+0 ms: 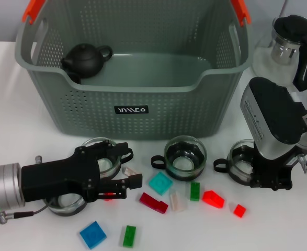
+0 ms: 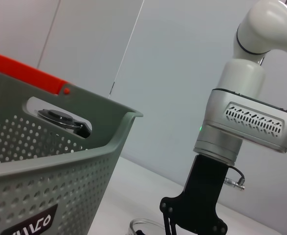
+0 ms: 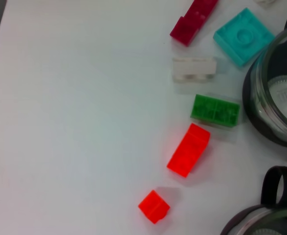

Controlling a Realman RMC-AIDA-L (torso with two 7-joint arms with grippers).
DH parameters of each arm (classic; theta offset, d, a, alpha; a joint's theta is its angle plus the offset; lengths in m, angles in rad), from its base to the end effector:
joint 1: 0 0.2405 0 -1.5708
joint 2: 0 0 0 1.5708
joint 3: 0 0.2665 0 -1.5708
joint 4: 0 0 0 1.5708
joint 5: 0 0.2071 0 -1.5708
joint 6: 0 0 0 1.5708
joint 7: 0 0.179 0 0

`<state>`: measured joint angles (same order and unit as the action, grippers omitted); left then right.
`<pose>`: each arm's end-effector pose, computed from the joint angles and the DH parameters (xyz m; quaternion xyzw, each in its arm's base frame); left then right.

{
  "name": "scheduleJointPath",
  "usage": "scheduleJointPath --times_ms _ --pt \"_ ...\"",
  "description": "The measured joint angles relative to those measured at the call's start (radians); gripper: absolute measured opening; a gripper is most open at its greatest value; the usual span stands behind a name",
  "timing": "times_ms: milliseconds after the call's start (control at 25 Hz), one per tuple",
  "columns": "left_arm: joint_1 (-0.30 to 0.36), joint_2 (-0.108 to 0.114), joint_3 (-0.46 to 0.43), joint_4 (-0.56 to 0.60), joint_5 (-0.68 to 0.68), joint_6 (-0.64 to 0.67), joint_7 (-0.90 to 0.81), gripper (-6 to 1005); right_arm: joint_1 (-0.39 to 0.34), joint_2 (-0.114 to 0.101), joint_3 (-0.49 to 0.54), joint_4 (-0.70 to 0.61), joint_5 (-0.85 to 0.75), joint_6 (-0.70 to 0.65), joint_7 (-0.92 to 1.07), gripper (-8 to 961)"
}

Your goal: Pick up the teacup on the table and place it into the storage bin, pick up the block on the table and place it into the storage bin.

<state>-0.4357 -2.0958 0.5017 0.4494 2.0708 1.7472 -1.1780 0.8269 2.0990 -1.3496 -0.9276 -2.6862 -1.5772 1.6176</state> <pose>-0.2710 0.2759 -0.0550 -0.9084 -0.2378 -0.3345 0.0800 0.2205 0.3636 -0.0743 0.9544 0.0774 0.2846 0.0456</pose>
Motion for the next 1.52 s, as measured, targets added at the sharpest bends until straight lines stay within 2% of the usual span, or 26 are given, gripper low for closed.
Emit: scheduleJointPath --times_ms 120,400,840,1040,1320,1520 --pt "0.000 0.001 0.000 0.000 0.000 0.000 0.000 946 0.000 0.000 0.000 -0.001 0.000 -0.002 0.002 104" --pt "0.000 0.004 -0.002 0.001 0.000 0.005 0.000 945 -0.002 -0.001 0.039 -0.039 0.014 -0.067 0.008 55" --pt "0.000 0.011 -0.002 0.006 0.004 0.024 0.000 945 -0.005 -0.008 0.238 -0.279 0.148 -0.400 0.040 55" --pt "0.000 0.011 0.001 0.010 0.011 0.023 0.000 944 0.003 -0.012 0.246 -0.334 0.262 -0.407 0.066 55" --pt "0.003 0.023 0.005 0.014 0.016 0.027 0.002 938 0.073 -0.011 0.269 -0.349 0.420 -0.407 0.110 54" --pt "0.004 0.024 0.007 0.023 0.022 0.027 0.002 934 0.111 -0.006 0.305 -0.357 0.448 -0.396 0.120 54"
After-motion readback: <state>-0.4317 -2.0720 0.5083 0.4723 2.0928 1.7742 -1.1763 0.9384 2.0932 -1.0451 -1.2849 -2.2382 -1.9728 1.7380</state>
